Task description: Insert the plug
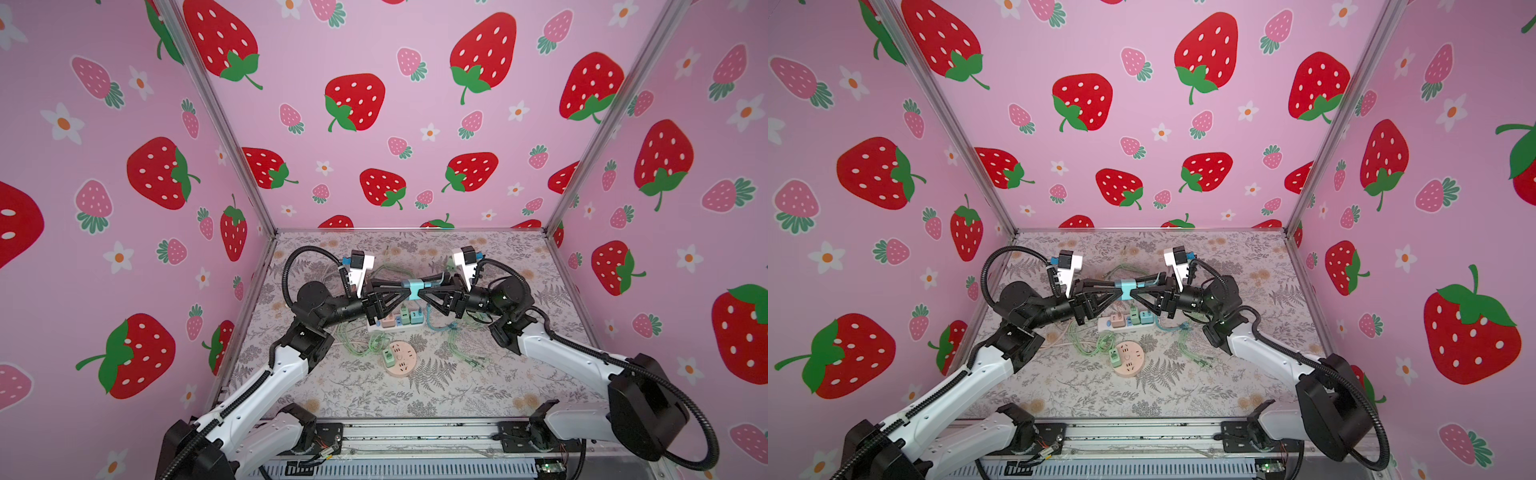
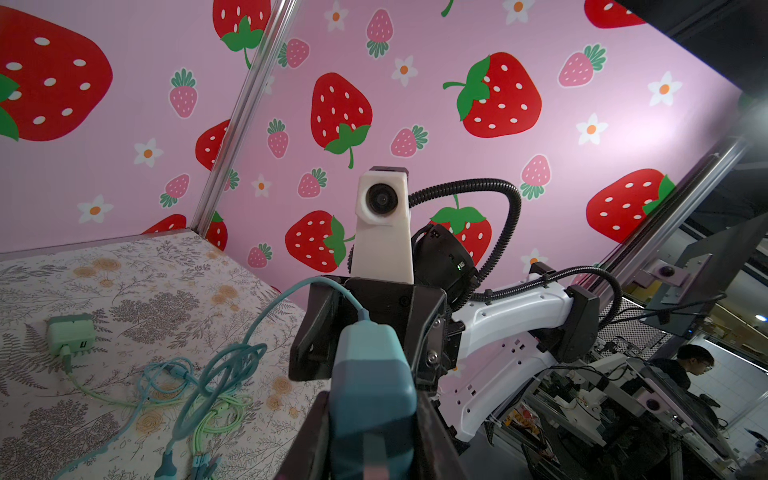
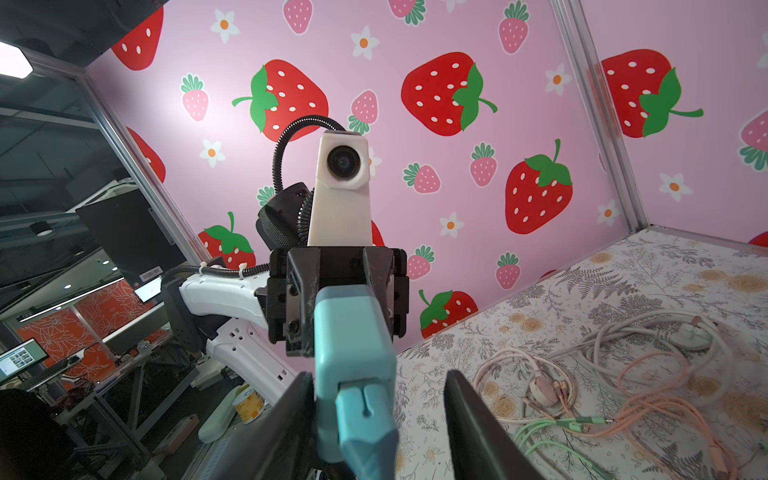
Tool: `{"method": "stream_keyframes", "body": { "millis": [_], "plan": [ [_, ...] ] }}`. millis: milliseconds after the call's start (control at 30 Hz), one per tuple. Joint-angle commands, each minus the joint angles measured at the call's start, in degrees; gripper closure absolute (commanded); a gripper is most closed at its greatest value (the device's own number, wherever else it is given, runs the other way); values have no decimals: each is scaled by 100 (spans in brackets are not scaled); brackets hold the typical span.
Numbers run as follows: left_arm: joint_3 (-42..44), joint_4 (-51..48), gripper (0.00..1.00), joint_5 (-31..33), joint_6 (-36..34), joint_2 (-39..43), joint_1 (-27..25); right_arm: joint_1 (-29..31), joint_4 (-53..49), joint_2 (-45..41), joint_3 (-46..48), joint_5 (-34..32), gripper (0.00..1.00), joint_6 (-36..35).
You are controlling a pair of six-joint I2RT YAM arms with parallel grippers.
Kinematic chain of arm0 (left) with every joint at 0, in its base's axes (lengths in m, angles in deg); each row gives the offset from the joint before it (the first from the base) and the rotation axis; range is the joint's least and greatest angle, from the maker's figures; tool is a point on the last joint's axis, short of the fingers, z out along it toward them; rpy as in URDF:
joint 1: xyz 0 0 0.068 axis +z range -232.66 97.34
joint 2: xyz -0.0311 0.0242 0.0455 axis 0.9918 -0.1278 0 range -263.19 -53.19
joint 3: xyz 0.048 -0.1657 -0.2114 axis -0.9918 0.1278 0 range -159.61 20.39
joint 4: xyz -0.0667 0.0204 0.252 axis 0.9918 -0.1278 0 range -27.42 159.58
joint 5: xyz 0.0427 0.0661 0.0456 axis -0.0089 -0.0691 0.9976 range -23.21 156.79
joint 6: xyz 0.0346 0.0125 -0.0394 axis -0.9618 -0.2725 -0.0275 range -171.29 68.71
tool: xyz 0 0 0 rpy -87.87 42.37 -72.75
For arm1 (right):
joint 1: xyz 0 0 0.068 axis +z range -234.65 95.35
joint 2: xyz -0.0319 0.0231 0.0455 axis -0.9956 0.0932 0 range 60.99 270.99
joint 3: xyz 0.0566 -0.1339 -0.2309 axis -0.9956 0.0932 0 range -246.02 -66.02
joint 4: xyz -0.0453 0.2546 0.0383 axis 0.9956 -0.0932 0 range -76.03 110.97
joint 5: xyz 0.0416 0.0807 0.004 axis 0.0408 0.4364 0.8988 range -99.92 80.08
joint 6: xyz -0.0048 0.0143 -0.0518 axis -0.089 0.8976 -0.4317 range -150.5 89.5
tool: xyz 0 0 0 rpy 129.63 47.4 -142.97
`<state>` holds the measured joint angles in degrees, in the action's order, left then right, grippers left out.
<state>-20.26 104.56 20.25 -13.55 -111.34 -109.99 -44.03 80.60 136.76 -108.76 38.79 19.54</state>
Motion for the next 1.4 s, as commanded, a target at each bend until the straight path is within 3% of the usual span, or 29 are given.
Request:
{"method": "stream_keyframes", "body": {
  "millis": [0,300,700,800,900,1100,1200,1367],
  "plan": [
    [73,295,100,-119,-42,76,-40,44,433,36,-221,75,48,193],
    [116,343,100,-48,-65,50,-55,205,479,103,-314,468,53,194],
    [-56,-205,100,-92,-282,116,-52,222,279,26,-397,644,73,68],
    [-202,-790,90,-116,-495,201,-44,205,-976,-163,-561,511,80,-761],
    [-276,-1337,79,-82,-650,349,-44,123,-2804,-372,-950,314,81,-1953],
    [-144,-2288,59,315,-811,863,9,-177,-5240,-514,-1656,-109,82,-3721],
    [-88,-3037,57,607,-921,1147,20,-170,-6608,-310,-2149,-799,82,-4677],
    [-20,-4350,57,1398,-859,1478,27,-38,-7735,20,-2468,-1803,83,-5775]
  ]
}}
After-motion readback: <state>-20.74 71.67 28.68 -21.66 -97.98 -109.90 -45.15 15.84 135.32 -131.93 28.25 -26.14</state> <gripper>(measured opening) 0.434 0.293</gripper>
